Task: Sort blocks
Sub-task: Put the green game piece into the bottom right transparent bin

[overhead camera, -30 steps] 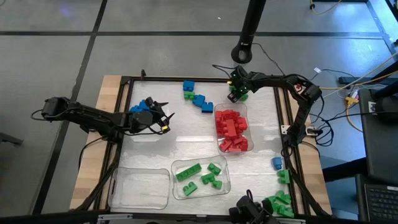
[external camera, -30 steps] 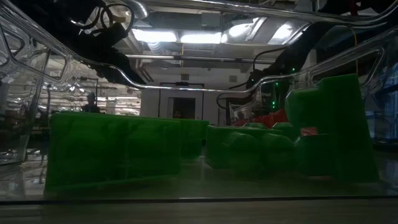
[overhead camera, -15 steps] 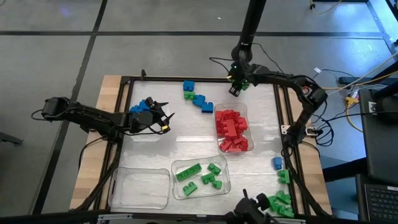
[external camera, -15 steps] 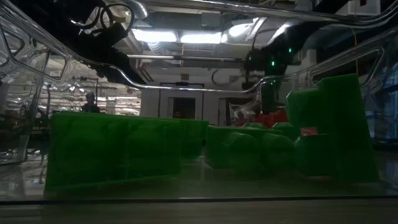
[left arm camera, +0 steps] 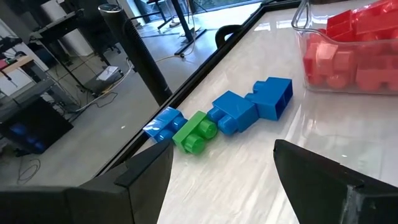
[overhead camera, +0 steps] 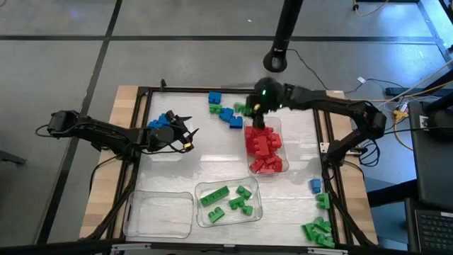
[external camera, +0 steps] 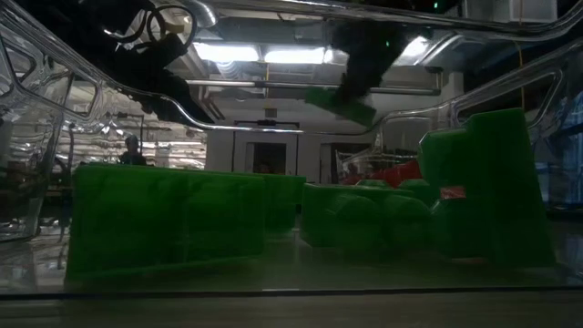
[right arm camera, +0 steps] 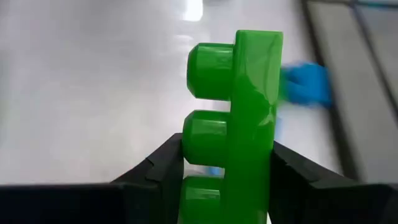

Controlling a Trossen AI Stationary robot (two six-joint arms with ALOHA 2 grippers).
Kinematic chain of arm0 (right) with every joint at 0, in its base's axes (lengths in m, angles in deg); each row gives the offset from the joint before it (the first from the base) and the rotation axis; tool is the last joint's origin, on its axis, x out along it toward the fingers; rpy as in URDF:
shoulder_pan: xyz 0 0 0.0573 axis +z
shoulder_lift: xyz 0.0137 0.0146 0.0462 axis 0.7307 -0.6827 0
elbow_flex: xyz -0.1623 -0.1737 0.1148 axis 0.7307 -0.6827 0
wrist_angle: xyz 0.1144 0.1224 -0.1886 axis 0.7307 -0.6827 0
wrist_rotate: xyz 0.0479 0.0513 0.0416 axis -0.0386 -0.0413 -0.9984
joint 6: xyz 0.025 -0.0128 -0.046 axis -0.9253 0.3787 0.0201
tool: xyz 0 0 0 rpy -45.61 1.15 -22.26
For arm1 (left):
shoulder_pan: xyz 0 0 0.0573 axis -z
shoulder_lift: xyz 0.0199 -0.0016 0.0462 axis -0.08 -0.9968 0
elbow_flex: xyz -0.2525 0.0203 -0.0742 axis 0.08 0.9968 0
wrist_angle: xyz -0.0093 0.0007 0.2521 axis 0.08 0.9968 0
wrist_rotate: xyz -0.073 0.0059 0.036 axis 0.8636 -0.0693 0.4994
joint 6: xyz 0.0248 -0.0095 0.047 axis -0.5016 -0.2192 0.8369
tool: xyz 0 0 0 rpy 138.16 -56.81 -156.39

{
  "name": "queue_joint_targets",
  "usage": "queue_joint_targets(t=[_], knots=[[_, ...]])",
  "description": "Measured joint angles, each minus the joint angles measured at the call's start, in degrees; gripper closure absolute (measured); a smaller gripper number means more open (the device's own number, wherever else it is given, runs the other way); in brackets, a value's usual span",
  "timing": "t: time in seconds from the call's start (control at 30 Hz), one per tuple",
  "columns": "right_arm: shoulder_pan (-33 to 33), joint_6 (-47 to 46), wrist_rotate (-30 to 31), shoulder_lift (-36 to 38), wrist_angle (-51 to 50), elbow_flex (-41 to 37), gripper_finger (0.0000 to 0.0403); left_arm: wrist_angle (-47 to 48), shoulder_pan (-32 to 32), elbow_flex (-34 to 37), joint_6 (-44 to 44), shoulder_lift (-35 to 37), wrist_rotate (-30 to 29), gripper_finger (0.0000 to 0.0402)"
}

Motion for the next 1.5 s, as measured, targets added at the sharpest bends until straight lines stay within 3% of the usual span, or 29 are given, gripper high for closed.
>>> queue_joint_targets(t=[0.37, 0.67, 0.83, 1.07, 1.33, 1.5], knots=[[24.5, -2.55, -2.73, -0.52, 2.02, -0.14, 0.0238, -0.02, 0.0, 0.0, -0.6, -0.02, -0.02, 0.0133], [36.51, -8.89, -4.04, -5.31, 8.06, -0.22, 0.0233, -0.04, 0.0, 0.0, -0.76, -0.02, -0.02, 0.0133], [39.26, -10.88, -4.12, -9.54, 11.3, -0.22, 0.0232, 0.02, 0.0, 0.0, -0.8, -0.02, -0.02, 0.0133], [40.17, -16.81, 1.3, -13.62, 11.35, -0.22, 0.0184, 0.02, -0.02, 0.0, -0.8, -0.02, -0.02, 0.0133], [40.11, -19.4, 1.19, -13.75, 11.2, -0.22, 0.0134, 0.0, 0.0, 0.0, -0.58, -0.01, -0.02, 0.0133], [37.42, -19.06, 0.14, -12.74, 9.15, 2.62, 0.0124, -0.06, 0.0, 0.0, -0.58, 0.0, -0.02, 0.0133]])
